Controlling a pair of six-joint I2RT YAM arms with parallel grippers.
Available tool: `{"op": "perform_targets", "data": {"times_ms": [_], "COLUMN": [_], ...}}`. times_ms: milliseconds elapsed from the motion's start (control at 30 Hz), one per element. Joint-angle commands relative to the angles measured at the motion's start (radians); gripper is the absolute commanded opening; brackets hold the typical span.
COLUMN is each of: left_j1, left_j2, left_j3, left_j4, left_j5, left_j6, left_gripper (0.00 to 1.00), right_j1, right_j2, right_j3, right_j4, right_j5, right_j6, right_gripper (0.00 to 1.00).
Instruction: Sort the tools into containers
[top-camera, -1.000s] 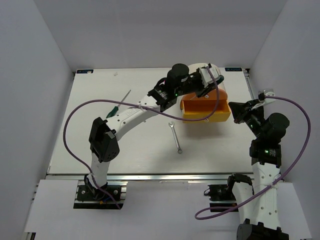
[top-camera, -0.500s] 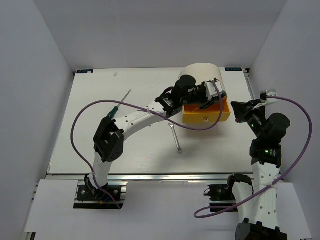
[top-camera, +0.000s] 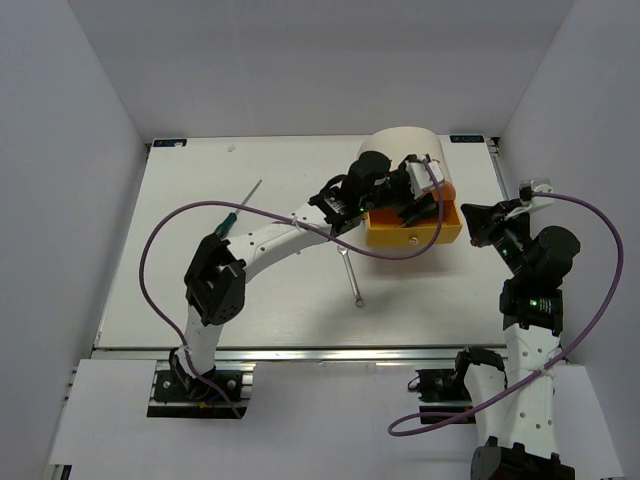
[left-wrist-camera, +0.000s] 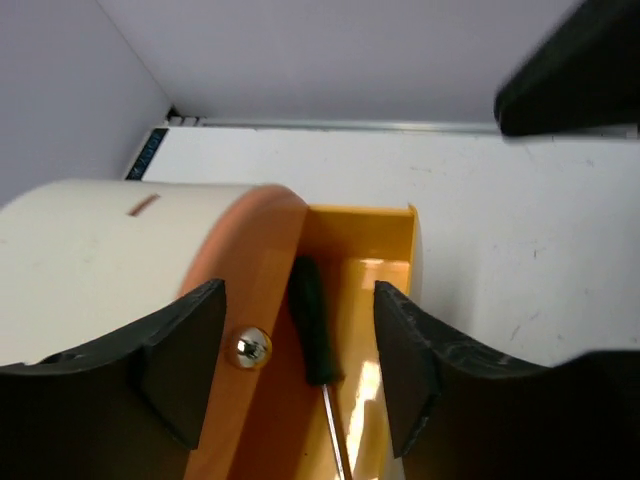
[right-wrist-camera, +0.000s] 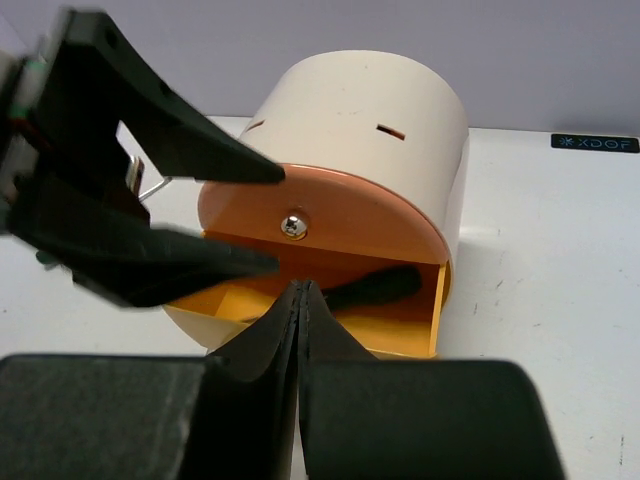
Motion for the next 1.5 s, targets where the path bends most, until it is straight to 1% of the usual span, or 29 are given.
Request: {"op": "perform_targets", "data": {"times_ms": [0,33,67,100,133,167,200,233,267,300,333,367,400,433,467,500,533,567,600,633,667,733,800,867,900,1100,1200,1267,1467], "left_j1": [-0.004,-0.004,-0.003,0.002,0.009,0.02,0.07,0.112,0.168,0.294,0.356,0.417,0.519,0.561,0.597,0.658,0.675,0.681,0.683,0.686,0.7,0.71,0.717,0.717,0.717,0.727,0.735,0.741,0.761], "left_j2": [-0.114,-0.126,-0.143,-0.184,-0.21,-0.238,-0.297,-0.325,-0.354,-0.382,-0.449,-0.488,-0.529,-0.604,-0.637,-0.661,-0.675,-0.683,-0.675,-0.66,-0.608,-0.548,-0.484,-0.459,-0.435,-0.352,-0.348,-0.347,-0.281], "left_j3": [0.09,0.093,0.093,0.081,0.067,0.049,0.006,-0.014,-0.036,-0.098,-0.147,-0.209,-0.272,-0.369,-0.407,-0.433,-0.455,-0.458,-0.462,-0.462,-0.453,-0.435,-0.438,-0.465,-0.472,-0.524,-0.574,-0.602,-0.637], "left_j4": [0.012,0.015,0.014,0.011,0.009,-0.03,-0.064,-0.106,-0.22,-0.279,-0.32,-0.353,-0.361,-0.382,-0.426,-0.445,-0.468,-0.517,-0.538,-0.596,-0.633,-0.719,-0.717,-0.662,-0.639,-0.519,-0.436,-0.375,-0.269], "left_j5": [-0.074,-0.112,-0.163,-0.218,-0.358,-0.429,-0.482,-0.5,-0.47,-0.432,-0.356,-0.317,-0.271,-0.275,-0.298,-0.3,-0.342,-0.412,-0.434,-0.45,-0.442,-0.445,-0.433,-0.441,-0.474,-0.534,-0.524,-0.484,-0.459], "left_j6": [-0.03,-0.066,-0.087,-0.113,-0.153,-0.275,-0.349,-0.448,-0.635,-0.717,-0.794,-0.887,-0.914,-0.943,-0.963,-0.942,-0.899,-0.77,-0.693,-0.567,-0.505,-0.396,-0.347,-0.284,-0.278,-0.181,-0.135,-0.101,-0.101], "left_gripper": [0.66,0.49,0.38,0.26,0.17,0.06,0.04,0.04,0.05,0.16,0.28,0.4,0.56,0.63,0.69,0.78,0.82,0.87,0.9,0.93,0.94,0.93,0.89,0.89,0.89,0.9,0.9,0.9,0.9], "right_j1": [-0.005,-0.006,-0.006,-0.005,-0.005,-0.005,-0.003,0.0,0.023,0.04,0.059,0.11,0.141,0.174,0.214,0.251,0.262,0.279,0.285,0.293,0.296,0.299,0.299,0.299,0.299,0.297,0.297,0.297,0.299], "right_j2": [-0.004,-0.003,-0.001,0.004,0.011,0.036,0.049,0.066,0.101,0.121,0.146,0.199,0.224,0.249,0.288,0.304,0.318,0.336,0.341,0.35,0.352,0.352,0.347,0.33,0.324,0.267,0.248,0.24,0.238], "right_j3": [-0.009,-0.008,-0.008,-0.003,0.003,0.023,0.032,0.04,0.061,0.082,0.115,0.156,0.235,0.269,0.296,0.323,0.33,0.331,0.328,0.317,0.311,0.287,0.273,0.25,0.241,0.176,0.152,0.142,0.13], "right_j4": [0.027,0.034,0.043,0.048,0.048,0.034,0.033,0.031,0.021,-0.013,-0.083,-0.268,-0.345,-0.396,-0.433,-0.461,-0.458,-0.443,-0.396,-0.371,-0.349,-0.297,-0.292,-0.299,-0.302,-0.312,-0.314,-0.309,-0.308], "right_j5": [-0.049,-0.112,-0.161,-0.237,-0.326,-0.523,-0.622,-0.704,-0.789,-0.801,-0.801,-0.772,-0.743,-0.711,-0.663,-0.655,-0.652,-0.652,-0.651,-0.654,-0.651,-0.642,-0.632,-0.619,-0.614,-0.596,-0.586,-0.583,-0.576], "right_j6": [-0.03,-0.045,-0.063,-0.118,-0.161,-0.2,-0.285,-0.309,-0.326,-0.399,-0.48,-0.58,-0.672,-0.782,-0.813,-0.827,-0.814,-0.789,-0.762,-0.736,-0.688,-0.653,-0.639,-0.639,-0.643,-0.645,-0.63,-0.614,-0.596], "right_gripper": [0.0,0.02,0.13,0.26,0.37,0.57,0.67,0.78,0.87,0.88,0.89,0.89,0.89,0.89,0.89,0.89,0.89,0.88,0.88,0.88,0.88,0.87,0.87,0.87,0.86,0.87,0.87,0.88,0.88]}}
